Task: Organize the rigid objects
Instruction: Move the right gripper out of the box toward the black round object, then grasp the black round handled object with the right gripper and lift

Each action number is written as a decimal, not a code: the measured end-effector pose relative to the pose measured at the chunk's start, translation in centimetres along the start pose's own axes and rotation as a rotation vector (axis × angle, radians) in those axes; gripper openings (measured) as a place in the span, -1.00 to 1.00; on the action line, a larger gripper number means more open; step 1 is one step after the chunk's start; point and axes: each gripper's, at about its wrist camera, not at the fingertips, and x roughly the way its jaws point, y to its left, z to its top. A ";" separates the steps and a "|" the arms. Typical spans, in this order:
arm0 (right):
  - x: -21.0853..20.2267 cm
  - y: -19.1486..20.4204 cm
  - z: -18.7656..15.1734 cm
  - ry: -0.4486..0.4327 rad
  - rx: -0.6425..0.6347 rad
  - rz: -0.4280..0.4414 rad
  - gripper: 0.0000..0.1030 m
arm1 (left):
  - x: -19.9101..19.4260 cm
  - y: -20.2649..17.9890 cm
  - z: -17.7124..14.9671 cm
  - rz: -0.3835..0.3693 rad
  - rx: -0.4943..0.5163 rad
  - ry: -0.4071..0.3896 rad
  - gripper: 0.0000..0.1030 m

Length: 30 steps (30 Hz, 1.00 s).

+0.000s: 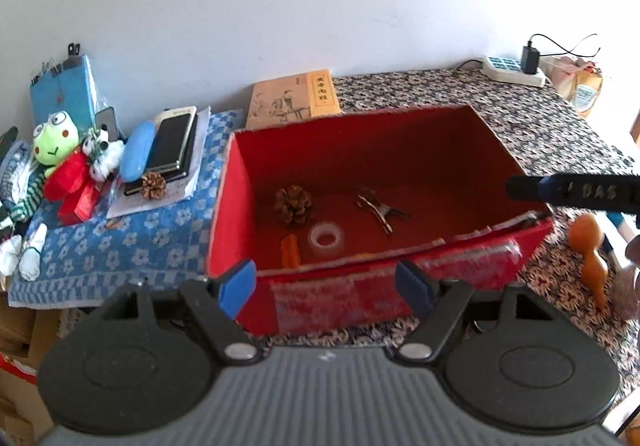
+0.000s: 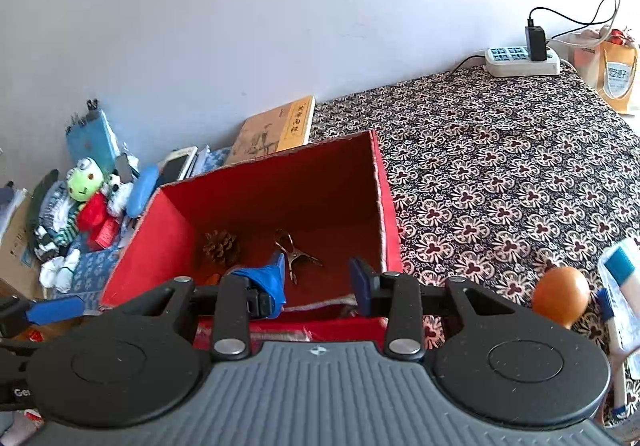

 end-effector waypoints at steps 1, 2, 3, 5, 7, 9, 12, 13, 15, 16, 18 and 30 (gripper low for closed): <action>-0.4 -0.2 -0.2 0.000 -0.005 0.007 -0.62 | -0.2 0.0 -0.4 -0.011 -0.001 0.002 0.52; -0.9 -0.5 -0.5 -0.002 -0.011 0.013 -0.62 | -0.4 0.0 -0.7 -0.023 -0.004 0.005 0.52; -1.4 -0.7 -0.8 -0.007 -0.014 0.013 -0.63 | -0.5 0.0 -1.0 -0.036 -0.007 0.008 0.52; -2.0 -1.3 -1.4 -0.010 -0.029 -0.001 -0.66 | -0.5 -0.2 -1.8 -0.064 -0.006 0.013 0.52; -2.3 -1.9 -2.2 0.004 -0.036 -0.032 -0.68 | -0.4 -0.7 -2.6 -0.079 0.010 0.017 0.52; -2.3 -2.3 -2.6 0.017 -0.035 -0.040 -0.69 | 0.0 -1.5 -3.4 -0.091 0.028 0.030 0.52; -1.2 -4.0 -4.4 0.093 0.001 -0.058 -0.71 | 1.1 -2.6 -4.5 -0.122 0.044 0.065 0.52; -1.0 -4.3 -4.8 0.108 0.011 -0.061 -0.72 | 1.4 -3.0 -4.9 -0.135 0.048 0.077 0.52; -0.5 -4.8 -5.6 0.135 0.035 -0.062 -0.72 | 2.2 -3.6 -5.4 -0.167 0.047 0.098 0.52; -0.2 -5.0 -5.9 0.147 0.044 -0.066 -0.73 | 2.5 -3.9 -5.8 -0.180 0.048 0.108 0.52; 0.3 -5.3 -6.4 0.163 0.054 -0.064 -0.73 | 3.3 -4.7 -6.4 -0.199 0.051 0.128 0.52; 4.5 -5.7 -6.5 0.232 -0.030 -0.066 -0.75 | 6.6 -7.2 -8.2 -0.177 0.084 0.229 0.52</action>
